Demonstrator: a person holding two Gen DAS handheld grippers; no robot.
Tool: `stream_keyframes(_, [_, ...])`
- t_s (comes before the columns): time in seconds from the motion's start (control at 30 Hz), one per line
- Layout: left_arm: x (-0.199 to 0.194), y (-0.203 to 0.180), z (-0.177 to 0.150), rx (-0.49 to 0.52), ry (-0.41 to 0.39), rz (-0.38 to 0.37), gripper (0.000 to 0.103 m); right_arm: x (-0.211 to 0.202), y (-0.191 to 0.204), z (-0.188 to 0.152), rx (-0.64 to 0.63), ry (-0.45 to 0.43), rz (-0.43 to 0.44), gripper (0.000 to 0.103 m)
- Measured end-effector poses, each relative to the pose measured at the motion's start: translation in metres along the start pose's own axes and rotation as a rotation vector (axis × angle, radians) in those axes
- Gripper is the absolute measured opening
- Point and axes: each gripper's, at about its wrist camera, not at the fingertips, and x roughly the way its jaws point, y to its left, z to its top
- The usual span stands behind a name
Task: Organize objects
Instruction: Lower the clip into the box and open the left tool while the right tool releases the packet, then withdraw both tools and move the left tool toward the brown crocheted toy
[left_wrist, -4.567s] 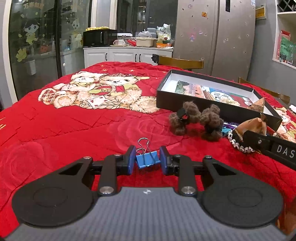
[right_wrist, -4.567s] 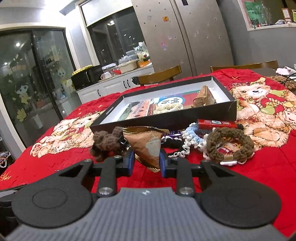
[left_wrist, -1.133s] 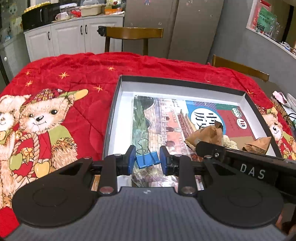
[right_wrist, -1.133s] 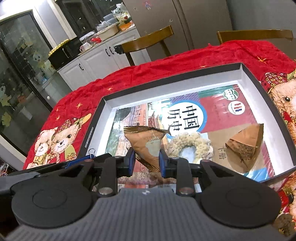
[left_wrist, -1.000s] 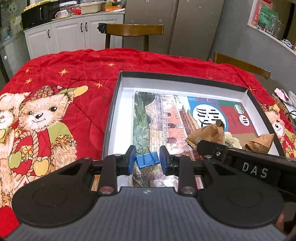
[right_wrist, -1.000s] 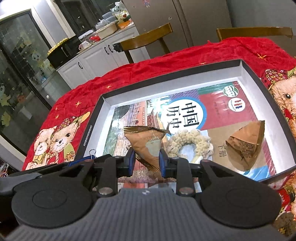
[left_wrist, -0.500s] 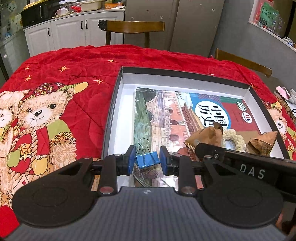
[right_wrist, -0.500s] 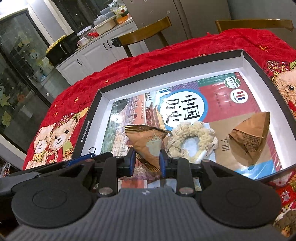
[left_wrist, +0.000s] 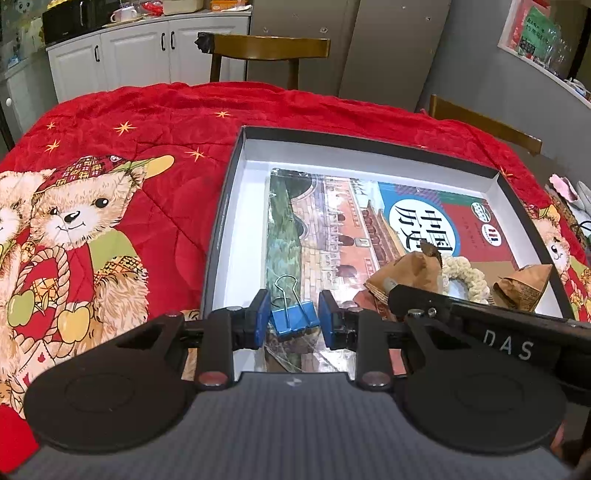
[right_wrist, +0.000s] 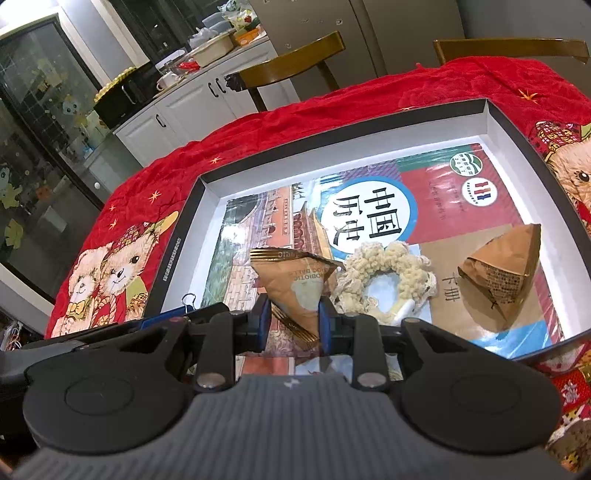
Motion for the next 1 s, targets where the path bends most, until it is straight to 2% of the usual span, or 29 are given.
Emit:
stream_keyframes(0.33, [0.000, 0.001, 0.001, -0.008, 0.015, -0.001, 0.034, -0.002, 0.000, 0.001, -0.008, -0.007, 0.011, 0.035])
stream_keyframes(0.43, [0.000, 0.003, 0.004, -0.016, 0.042, -0.011, 0.039, -0.004, -0.001, 0.002, -0.002, -0.006, 0.015, 0.038])
stream_keyframes(0.53, [-0.001, 0.010, 0.008, -0.038, 0.065, -0.033, 0.045, -0.010, -0.001, 0.005, 0.007, -0.014, 0.034, 0.057])
stream_keyframes(0.6, [-0.006, 0.013, 0.011, -0.052, 0.059, -0.039, 0.045, -0.018, 0.000, 0.008, 0.004, -0.037, 0.055, 0.059])
stream_keyframes(0.73, [-0.035, 0.014, 0.016, -0.028, -0.026, -0.069, 0.045, -0.045, 0.008, 0.013, -0.025, -0.107, 0.070, 0.062])
stream_keyframes(0.8, [-0.055, 0.013, 0.018, -0.012, -0.082, -0.094, 0.048, -0.059, 0.010, 0.016, -0.028, -0.146, 0.085, 0.064])
stream_keyframes(0.87, [-0.077, 0.013, 0.019, -0.006, -0.144, -0.110, 0.057, -0.079, 0.015, 0.019, -0.043, -0.197, 0.104, 0.066])
stream_keyframes(1.0, [-0.121, 0.011, 0.019, 0.015, -0.267, -0.120, 0.063, -0.120, 0.027, 0.019, -0.102, -0.311, 0.138, 0.074])
